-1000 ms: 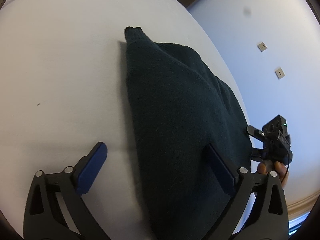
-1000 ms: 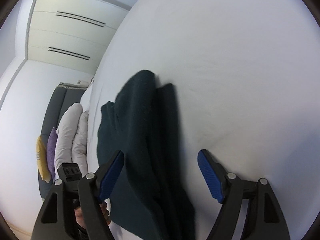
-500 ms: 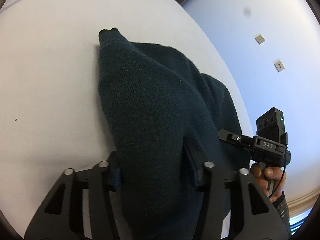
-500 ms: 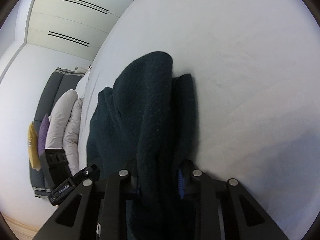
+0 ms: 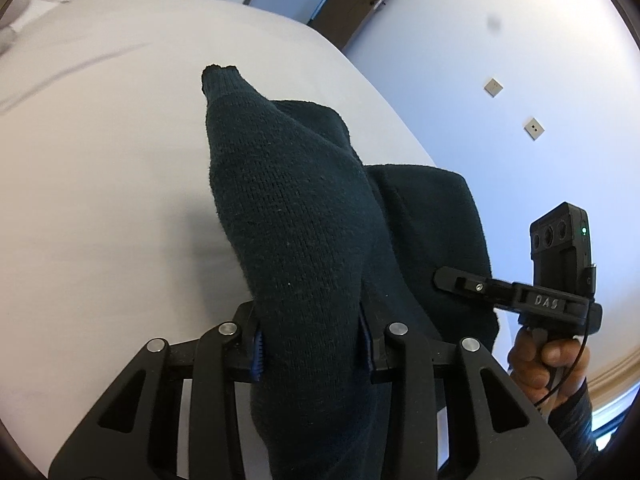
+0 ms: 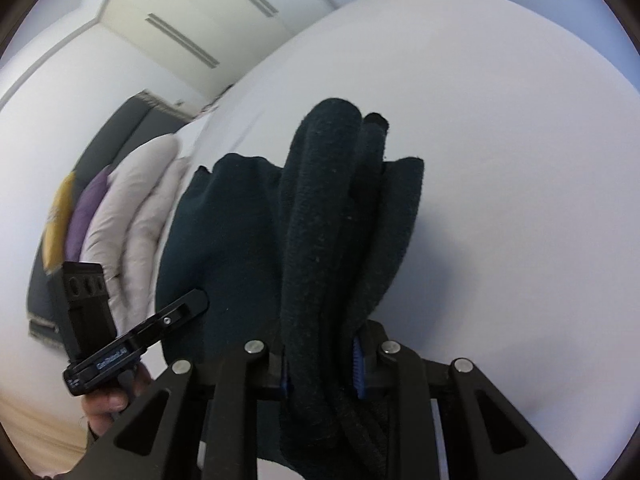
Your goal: Fold small clothes
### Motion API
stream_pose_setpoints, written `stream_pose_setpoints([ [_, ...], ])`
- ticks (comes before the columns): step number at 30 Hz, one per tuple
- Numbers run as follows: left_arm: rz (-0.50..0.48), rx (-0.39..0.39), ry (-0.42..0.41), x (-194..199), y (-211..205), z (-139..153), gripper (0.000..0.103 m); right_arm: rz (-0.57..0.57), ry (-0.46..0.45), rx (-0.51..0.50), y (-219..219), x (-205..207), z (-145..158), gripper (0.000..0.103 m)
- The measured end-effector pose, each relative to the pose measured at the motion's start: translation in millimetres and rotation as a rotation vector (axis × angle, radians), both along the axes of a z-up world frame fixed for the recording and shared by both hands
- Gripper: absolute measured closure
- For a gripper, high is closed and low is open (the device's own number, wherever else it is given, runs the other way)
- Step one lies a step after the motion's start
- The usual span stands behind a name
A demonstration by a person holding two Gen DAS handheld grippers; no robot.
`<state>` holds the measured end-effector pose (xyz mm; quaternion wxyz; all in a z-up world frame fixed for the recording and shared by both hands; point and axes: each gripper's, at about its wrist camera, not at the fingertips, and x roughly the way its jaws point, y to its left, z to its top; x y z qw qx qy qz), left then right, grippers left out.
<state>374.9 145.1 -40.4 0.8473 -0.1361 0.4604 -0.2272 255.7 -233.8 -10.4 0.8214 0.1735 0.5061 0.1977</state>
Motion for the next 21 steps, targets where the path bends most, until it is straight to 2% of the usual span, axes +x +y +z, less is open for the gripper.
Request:
stream_pose_setpoints([
  [3, 0.026, 0.04, -0.026, -30, 36, 16, 0.07, 0.049, -0.007, 0.034, 38, -22, 2, 0.079],
  [7, 0.071, 0.068, -0.03, -54, 73, 17, 0.069, 0.098, 0.015, 0.047, 87, -35, -10, 0.079],
  [10, 0.084, 0.077, -0.024, -66, 83, 9, 0.069, 0.106, 0.026, 0.047, 109, -36, -20, 0.079],
  [12, 0.088, 0.075, -0.008, -73, 84, -1, 0.069, 0.094, 0.067, 0.058, 115, -41, -32, 0.079],
  [16, 0.093, 0.067, 0.05, -72, 75, -37, 0.066, 0.079, 0.116, 0.047, 118, -42, -57, 0.078],
  [19, 0.125, 0.033, 0.079, -65, 82, -67, 0.054, 0.037, 0.139, 0.031, 114, -36, -84, 0.076],
  [20, 0.132, -0.001, 0.076, -65, 86, -72, 0.046, 0.022, 0.152, 0.052, 108, -34, -95, 0.071],
  [21, 0.146, -0.018, 0.083, -64, 89, -75, 0.033, 0.01, 0.158, 0.081, 101, -33, -105, 0.069],
])
